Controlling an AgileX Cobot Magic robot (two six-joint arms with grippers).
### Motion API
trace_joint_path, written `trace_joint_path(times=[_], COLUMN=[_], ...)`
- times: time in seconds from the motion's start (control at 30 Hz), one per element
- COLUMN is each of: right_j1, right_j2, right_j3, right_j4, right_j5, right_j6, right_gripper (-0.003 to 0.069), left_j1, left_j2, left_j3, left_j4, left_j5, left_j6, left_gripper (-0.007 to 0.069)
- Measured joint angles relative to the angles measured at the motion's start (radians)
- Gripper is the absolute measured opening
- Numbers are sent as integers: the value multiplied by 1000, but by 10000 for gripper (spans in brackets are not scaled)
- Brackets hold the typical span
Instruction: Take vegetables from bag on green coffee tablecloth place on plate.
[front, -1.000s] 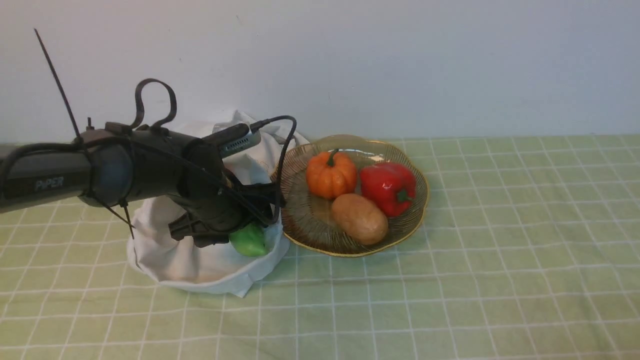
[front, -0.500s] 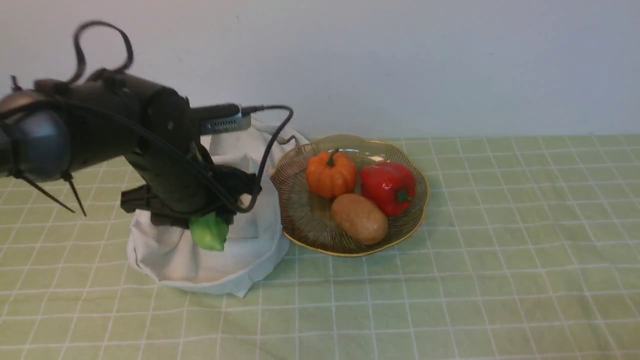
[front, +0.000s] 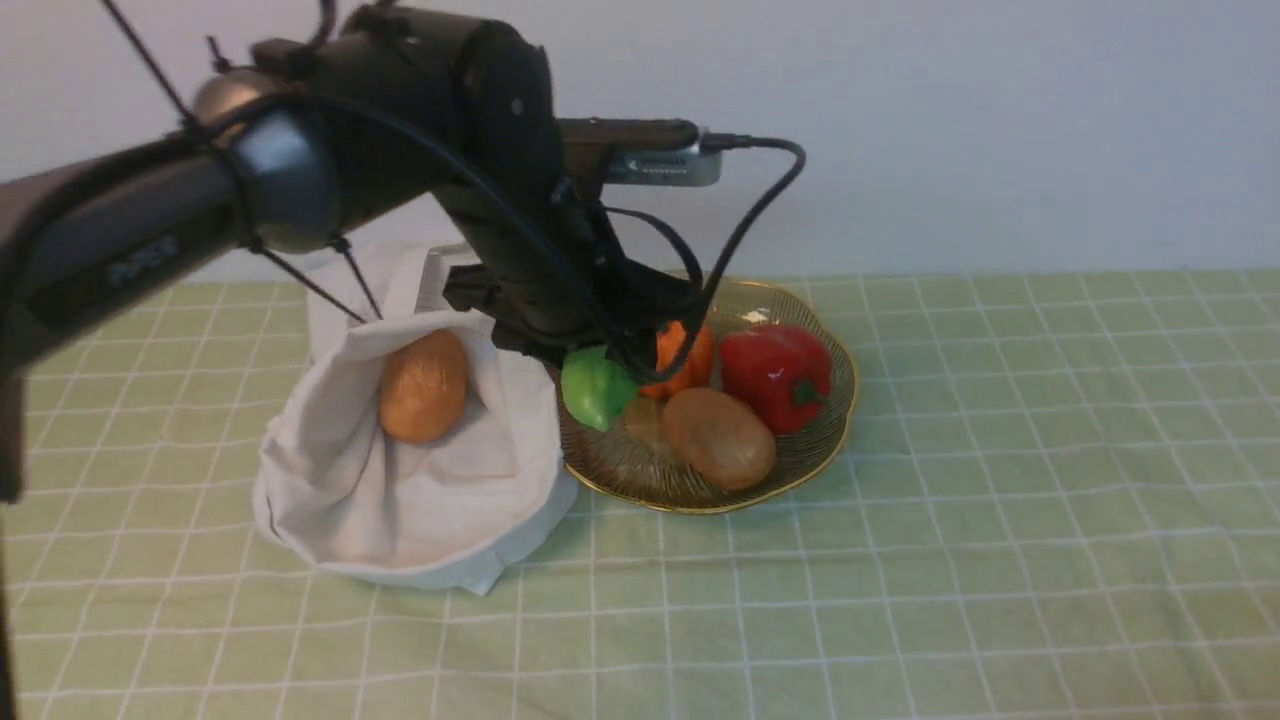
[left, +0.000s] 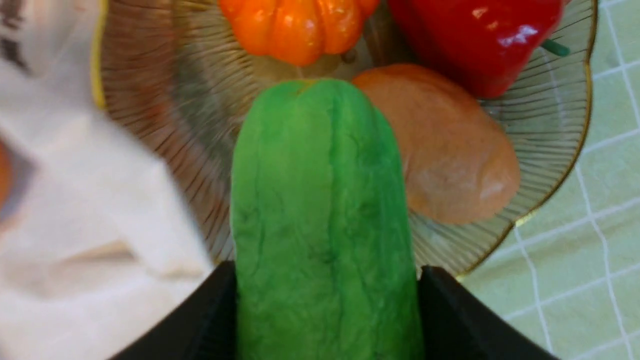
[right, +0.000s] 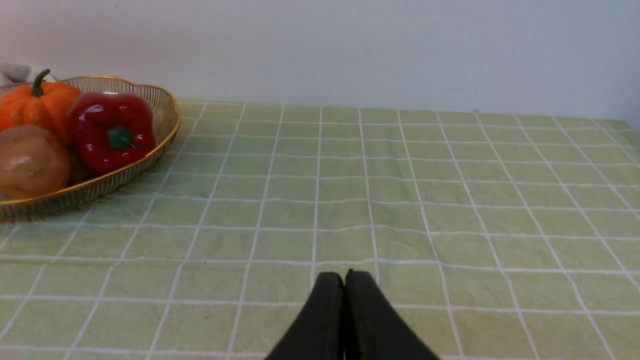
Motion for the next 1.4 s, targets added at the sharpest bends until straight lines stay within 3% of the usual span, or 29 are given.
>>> trace_joint_path(times=[0.2, 0.4, 0.57, 0.67, 0.87, 0.93, 1.2, 1.4], right_j1=[0, 0, 0, 0, 0, 0, 0, 0], right_j2=[0, 0, 0, 0, 0, 0, 0, 0], right_j3=[0, 0, 0, 0, 0, 0, 0, 0], right_j4=[0, 0, 0, 0, 0, 0, 0, 0], right_j5=[0, 0, 0, 0, 0, 0, 0, 0], right_j6=[0, 0, 0, 0, 0, 0, 0, 0], right_gripper=[-15, -15, -15, -15, -15, -15, -15, -15], left_j1=[-9, -9, -9, -10, -10, -10, -15, -52], left_j2=[156, 188, 187, 180, 105, 55, -204, -482], left_j3=[-110, -140, -187, -272, -450, -443, -167, 235], left_j4=[2, -1, -2, -1, -12, -23, -27, -12], left_j5=[1, 0, 57, 173, 260, 262, 268, 266], left_j6=[-33, -37, -28, 1, 108, 136, 159, 228], left_gripper=[422, 587, 610, 516, 118, 35, -5, -5])
